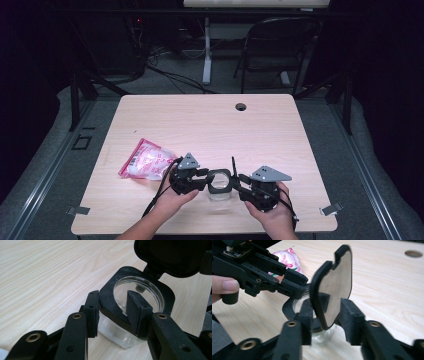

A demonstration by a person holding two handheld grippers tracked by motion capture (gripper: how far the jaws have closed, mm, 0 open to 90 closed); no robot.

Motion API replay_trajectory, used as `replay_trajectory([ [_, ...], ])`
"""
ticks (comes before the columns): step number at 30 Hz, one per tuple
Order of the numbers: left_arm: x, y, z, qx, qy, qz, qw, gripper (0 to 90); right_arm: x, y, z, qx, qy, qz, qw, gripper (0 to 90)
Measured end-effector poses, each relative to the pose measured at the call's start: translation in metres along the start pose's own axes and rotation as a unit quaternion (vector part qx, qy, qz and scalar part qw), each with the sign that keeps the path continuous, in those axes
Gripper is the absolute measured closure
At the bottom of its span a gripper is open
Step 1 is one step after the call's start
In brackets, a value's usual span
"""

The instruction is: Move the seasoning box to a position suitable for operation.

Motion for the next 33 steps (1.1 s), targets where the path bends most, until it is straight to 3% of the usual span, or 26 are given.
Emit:
replay_trajectory([
  [4, 0.000, 0.000, 0.000, 0.000, 0.001, 0.000, 1.0000, 63.4, -0.004, -0.003, -0.005, 0.004, 0.009, 0.015, 0.9998, 74.6],
  [13, 0.000, 0.000, 0.000, 0.001, 0.002, -0.002, 1.0000, 63.3, -0.007, -0.004, -0.010, 0.012, 0.022, 0.025, 0.9994, 75.9],
  [33, -0.003, -0.002, -0.003, 0.000, 0.002, 0.002, 1.0000, 62.2, -0.004, -0.001, -0.015, 0.016, 0.041, 0.016, 0.9989, 80.9],
])
Point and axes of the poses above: each handheld gripper's, and its own axes: y roughly forward along the jaws, x roughly out of its top, z roughly to its left, the point moved 9 cm from there along y, roughly forward along the jaws, and after that the axes turned 12 degrees about z, right-handed, at the moved point
